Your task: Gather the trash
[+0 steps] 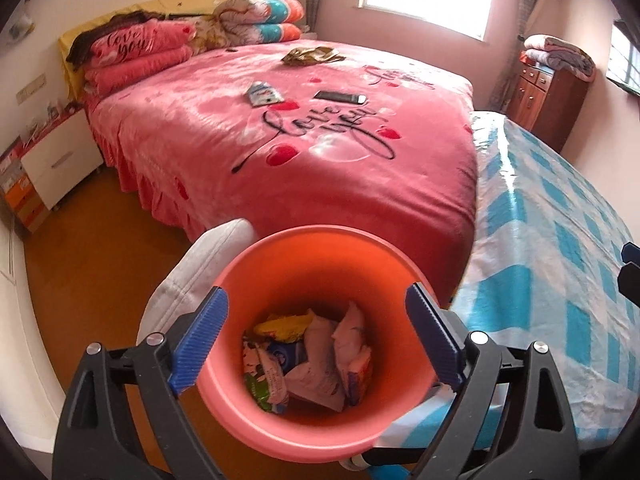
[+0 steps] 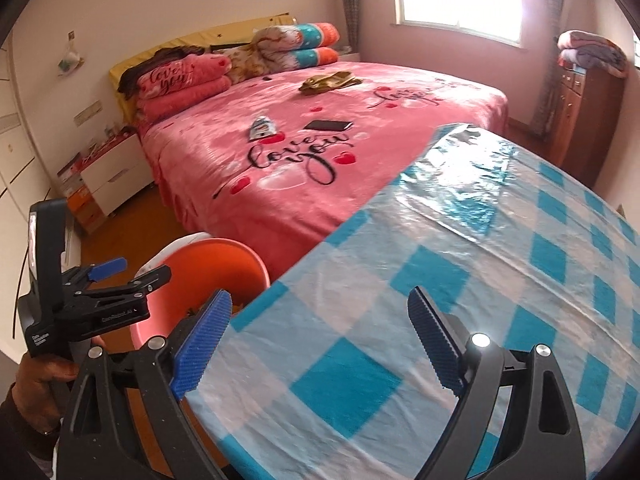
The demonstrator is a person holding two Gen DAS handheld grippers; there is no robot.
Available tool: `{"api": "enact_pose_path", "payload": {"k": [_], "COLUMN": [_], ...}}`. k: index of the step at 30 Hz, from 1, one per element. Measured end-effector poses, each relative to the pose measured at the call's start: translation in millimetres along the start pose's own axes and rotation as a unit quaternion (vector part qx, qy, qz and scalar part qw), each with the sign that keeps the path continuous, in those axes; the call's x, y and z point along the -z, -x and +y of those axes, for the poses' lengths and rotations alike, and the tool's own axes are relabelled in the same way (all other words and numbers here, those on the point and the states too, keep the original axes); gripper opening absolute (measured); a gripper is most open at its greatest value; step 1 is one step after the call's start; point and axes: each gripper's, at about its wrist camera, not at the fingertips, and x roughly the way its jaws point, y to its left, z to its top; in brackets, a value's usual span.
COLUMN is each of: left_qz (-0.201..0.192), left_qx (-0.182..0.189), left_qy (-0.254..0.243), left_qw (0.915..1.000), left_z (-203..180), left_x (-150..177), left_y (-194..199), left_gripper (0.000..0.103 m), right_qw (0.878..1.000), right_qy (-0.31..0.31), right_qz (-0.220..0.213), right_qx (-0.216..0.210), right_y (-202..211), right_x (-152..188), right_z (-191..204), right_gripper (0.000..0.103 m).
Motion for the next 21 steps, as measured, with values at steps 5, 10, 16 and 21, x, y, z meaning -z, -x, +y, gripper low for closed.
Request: {"api": "enact_pose_path", "payload": {"k": [5,10,16,21], "left_qz": [-0.014,-0.023,-0.033,-0.044], "left_qx": [0.008,0.015,0.021,0.037], "left_qy": [-0.021,-0.043,-0.068,-0.092], "left_qw": [0.9996,0.9987,0.9969,0.9941], "left_z": [-24,-46,-71,-96], "left_x": [-6,-10,-13,-15], "left_y": [10,19,29,39], "left_gripper": [0.091,0.091,0.092,0.092], "right_qw": [1.000,0.999,0.997,0.995], "right_qy": [-0.012,-0.029,-0.054,-0.075], "right_qz": [-0.010,-0.018,-0.024,-0.029], "right_qx": [0.017,0.028,0.044,0.062], "right_y": [14,27,41,55], "right_x": [5,10,18,27], "right_z": [-15,-29,-50,-69], "right_gripper": [0.089,0.089,0.091,0.091]}}
